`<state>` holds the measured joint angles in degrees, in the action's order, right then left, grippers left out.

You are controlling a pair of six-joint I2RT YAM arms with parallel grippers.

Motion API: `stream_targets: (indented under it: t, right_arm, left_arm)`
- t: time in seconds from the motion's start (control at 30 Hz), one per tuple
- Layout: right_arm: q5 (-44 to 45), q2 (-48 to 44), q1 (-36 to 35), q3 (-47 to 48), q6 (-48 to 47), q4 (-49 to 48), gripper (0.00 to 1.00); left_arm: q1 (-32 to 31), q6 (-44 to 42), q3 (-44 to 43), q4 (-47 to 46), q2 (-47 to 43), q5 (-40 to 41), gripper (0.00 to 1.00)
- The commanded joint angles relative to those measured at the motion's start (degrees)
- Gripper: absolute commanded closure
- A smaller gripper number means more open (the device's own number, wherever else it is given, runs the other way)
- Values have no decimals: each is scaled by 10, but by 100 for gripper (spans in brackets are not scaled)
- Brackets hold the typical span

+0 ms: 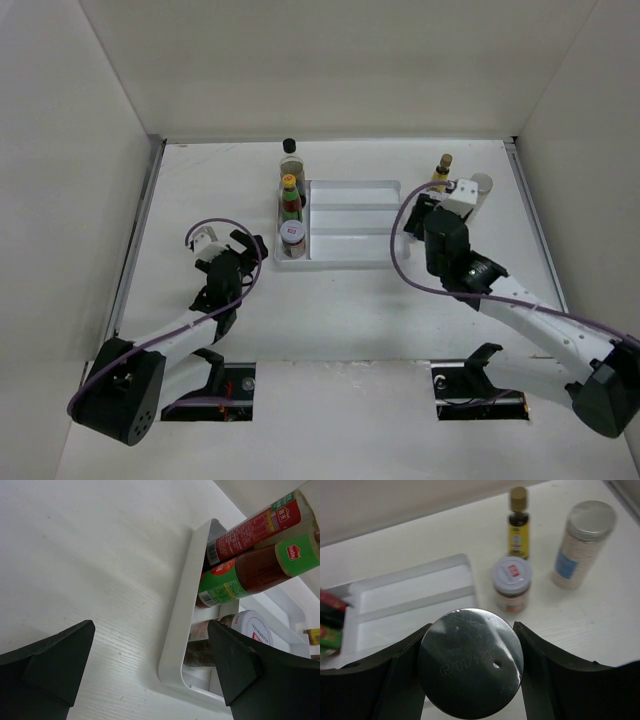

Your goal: Organize the condiment bottles

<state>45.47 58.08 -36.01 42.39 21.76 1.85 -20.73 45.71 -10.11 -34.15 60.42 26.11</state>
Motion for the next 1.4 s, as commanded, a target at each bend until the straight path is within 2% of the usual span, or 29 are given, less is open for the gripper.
stream_targets:
  t: [0.0, 0.13, 0.23, 0.5, 0.63, 0.7, 0.83, 0.93, 1.07, 1.2, 1.37]
  right_arm:
    - [-27, 60, -53, 70, -7, -63, 50]
    - [-107, 176, -100, 125, -15, -155, 51]
    - [-143, 250, -122, 179, -22, -177, 50]
    - [-183, 369, -159, 245, -20, -178, 49]
    - [-178, 424, -174, 261, -26, -176, 45]
    - [-171, 436, -179, 263, -24, -173, 40]
    - [-164, 420, -179, 260, -27, -174, 11]
    - [-162, 363, -166, 236, -29, -176, 2]
    - [-155, 257, -109, 184, -33, -179, 0]
    - [-90, 160, -15, 119, -35, -172, 0]
    - [14, 101, 161, 55, -58, -167, 0]
  left_arm:
    - [7, 9, -1, -29, -2, -12, 0]
    - [16, 9, 4, -28, -10, -14, 0]
    - [21, 10, 10, -28, -23, -21, 0]
    - [24, 11, 8, -29, -15, -26, 0]
    - [23, 13, 5, -29, -7, -32, 0]
    - [21, 13, 4, -30, -5, -32, 0]
    - [23, 14, 7, -32, -9, -33, 0]
    - [22, 14, 5, -32, -5, -32, 0]
    - [23, 14, 8, -32, -12, -33, 0]
    - [22, 14, 5, -32, -2, -33, 0]
    - [17, 15, 4, -36, 3, -34, 0]
